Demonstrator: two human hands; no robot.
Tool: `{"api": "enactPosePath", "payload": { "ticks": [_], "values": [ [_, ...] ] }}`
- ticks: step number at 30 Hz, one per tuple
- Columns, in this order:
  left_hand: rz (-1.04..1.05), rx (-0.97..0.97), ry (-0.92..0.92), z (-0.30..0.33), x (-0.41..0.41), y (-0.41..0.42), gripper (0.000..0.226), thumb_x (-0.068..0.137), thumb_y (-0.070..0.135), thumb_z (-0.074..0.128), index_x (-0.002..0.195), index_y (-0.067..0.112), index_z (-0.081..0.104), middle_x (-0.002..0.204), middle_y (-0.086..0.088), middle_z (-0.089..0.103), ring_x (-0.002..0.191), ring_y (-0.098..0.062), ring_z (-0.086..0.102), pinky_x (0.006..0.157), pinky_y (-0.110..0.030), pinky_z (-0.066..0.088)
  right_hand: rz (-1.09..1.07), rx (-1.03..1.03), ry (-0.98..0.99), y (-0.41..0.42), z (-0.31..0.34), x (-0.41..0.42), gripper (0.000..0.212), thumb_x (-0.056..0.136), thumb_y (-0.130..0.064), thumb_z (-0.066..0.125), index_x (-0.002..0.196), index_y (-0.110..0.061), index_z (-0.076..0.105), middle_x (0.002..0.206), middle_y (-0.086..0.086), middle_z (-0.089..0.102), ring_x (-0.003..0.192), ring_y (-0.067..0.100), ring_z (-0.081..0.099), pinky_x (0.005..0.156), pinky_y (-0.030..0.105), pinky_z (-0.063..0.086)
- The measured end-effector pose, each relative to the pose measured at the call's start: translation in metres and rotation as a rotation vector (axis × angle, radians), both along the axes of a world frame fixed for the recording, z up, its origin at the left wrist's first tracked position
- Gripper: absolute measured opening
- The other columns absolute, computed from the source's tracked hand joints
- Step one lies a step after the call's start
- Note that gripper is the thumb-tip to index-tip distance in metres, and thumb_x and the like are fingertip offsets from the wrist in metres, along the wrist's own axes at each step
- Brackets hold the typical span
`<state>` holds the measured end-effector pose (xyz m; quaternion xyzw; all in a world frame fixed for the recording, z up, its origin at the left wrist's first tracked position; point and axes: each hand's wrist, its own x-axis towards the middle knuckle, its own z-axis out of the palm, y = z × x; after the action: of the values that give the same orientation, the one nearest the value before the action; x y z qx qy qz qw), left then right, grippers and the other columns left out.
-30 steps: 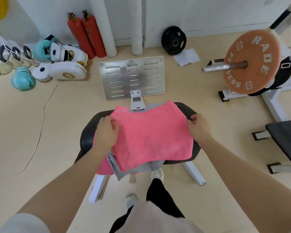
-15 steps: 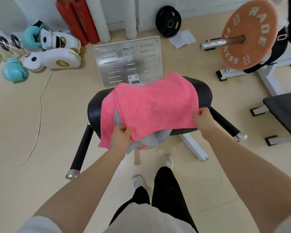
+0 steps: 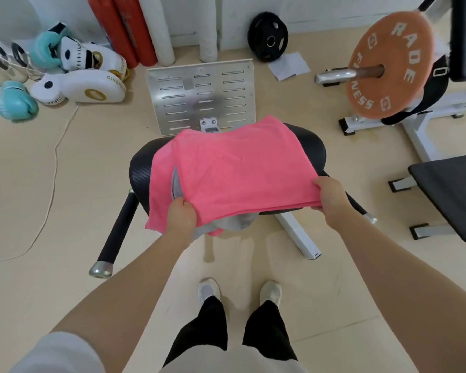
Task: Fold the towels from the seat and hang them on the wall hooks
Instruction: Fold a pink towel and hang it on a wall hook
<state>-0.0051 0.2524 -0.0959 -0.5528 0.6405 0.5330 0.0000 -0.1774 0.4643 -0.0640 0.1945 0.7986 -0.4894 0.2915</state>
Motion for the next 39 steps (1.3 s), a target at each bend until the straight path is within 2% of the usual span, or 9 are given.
{"api": "enactPosePath", "payload": {
  "ticks": [6,12,16,20,24,29,30,34,39],
  "values": [
    [-0.08,-0.197,0.053,0.025,0.006,0.011,0.046,0.096,0.032,0.045,0.056,0.012,0.031,0.056,-0.002,0.03,0.057,-0.022,0.032,0.053,-0.031,0.025,0.065,-0.021,-0.002,0.008,0.015,0.002,0.016,0.085,0.001,0.049,0.073,-0.01,0.048,0.07,0.004,0.041,0.06,0.017,0.038,0.054,0.026,0.038],
    [-0.231,-0.315,-0.001,0.054,0.005,0.01,0.029,0.101,0.017,0.031,0.084,0.003,0.048,0.076,-0.009,0.046,0.079,-0.024,0.044,0.068,-0.029,0.03,0.095,-0.137,0.032,0.008,0.045,0.003,0.019,0.087,0.005,0.052,0.105,0.003,0.058,0.088,0.011,0.053,0.081,0.023,0.051,0.086,0.037,0.051],
    [-0.295,-0.38,-0.07,0.074,-0.006,0.007,0.041,0.101,0.012,0.027,0.06,0.017,0.031,0.063,0.001,0.035,0.079,-0.024,0.041,0.067,-0.025,0.026,0.186,-0.08,0.154,-0.012,0.071,0.003,0.032,0.082,0.011,0.045,0.113,0.015,0.054,0.103,0.037,0.054,0.083,0.027,0.046,0.1,0.057,0.041],
    [-0.338,-0.461,-0.075,0.089,-0.009,0.003,0.034,0.101,0.012,0.028,0.073,0.011,0.048,0.069,-0.002,0.042,0.083,-0.022,0.04,0.068,-0.021,0.026,0.33,-0.082,0.293,-0.037,0.086,0.009,0.027,0.08,0.006,0.044,0.101,0.013,0.059,0.088,0.033,0.054,0.077,0.023,0.043,0.066,0.033,0.044],
    [-0.419,-0.369,0.043,0.093,-0.011,0.003,0.035,0.098,0.011,0.035,0.129,-0.001,0.046,0.08,0.002,0.051,0.084,-0.02,0.044,0.069,-0.024,0.028,0.62,-0.128,0.365,-0.064,0.09,0.027,0.023,0.082,0.001,0.047,0.089,-0.007,0.068,0.07,0.002,0.053,0.066,0.011,0.043,0.058,0.017,0.034],
    [-0.386,-0.152,0.246,0.095,-0.008,0.007,0.046,0.097,0.006,0.035,0.141,0.014,0.024,0.09,0.001,0.05,0.082,-0.016,0.047,0.061,-0.011,0.039,0.866,-0.167,0.395,-0.098,0.089,0.063,0.025,0.084,0.003,0.049,0.102,0.005,0.066,0.092,0.019,0.067,0.089,0.03,0.06,0.06,0.018,0.04],
    [-0.373,-0.103,0.271,0.096,-0.006,0.008,0.049,0.098,0.007,0.034,0.144,0.016,0.019,0.088,-0.003,0.05,0.079,-0.017,0.046,0.06,-0.013,0.039,0.894,-0.186,0.382,-0.102,0.089,0.07,0.027,0.083,0.005,0.049,0.104,0.005,0.066,0.099,0.023,0.067,0.079,0.018,0.053,0.058,0.015,0.04],
    [-0.143,0.154,0.434,0.106,-0.004,0.016,0.034,0.1,0.004,0.027,0.121,0.027,0.043,0.085,-0.005,0.055,0.064,-0.01,0.048,0.047,-0.005,0.042,1.0,-0.237,0.319,-0.115,0.083,0.087,0.041,0.081,0.01,0.046,0.115,-0.007,0.063,0.084,-0.004,0.064,0.067,-0.005,0.052,0.058,0.002,0.039],
    [-0.05,0.296,0.462,0.098,0.008,0.007,0.039,0.098,-0.002,0.026,0.128,0.01,0.049,0.082,-0.004,0.061,0.049,0.001,0.059,0.05,-0.015,0.051,1.036,-0.147,0.444,-0.117,0.076,0.094,0.036,0.081,0.001,0.058,0.115,-0.01,0.055,0.089,0.001,0.057,0.079,0.013,0.05,0.064,0.011,0.038]
  ]
}}
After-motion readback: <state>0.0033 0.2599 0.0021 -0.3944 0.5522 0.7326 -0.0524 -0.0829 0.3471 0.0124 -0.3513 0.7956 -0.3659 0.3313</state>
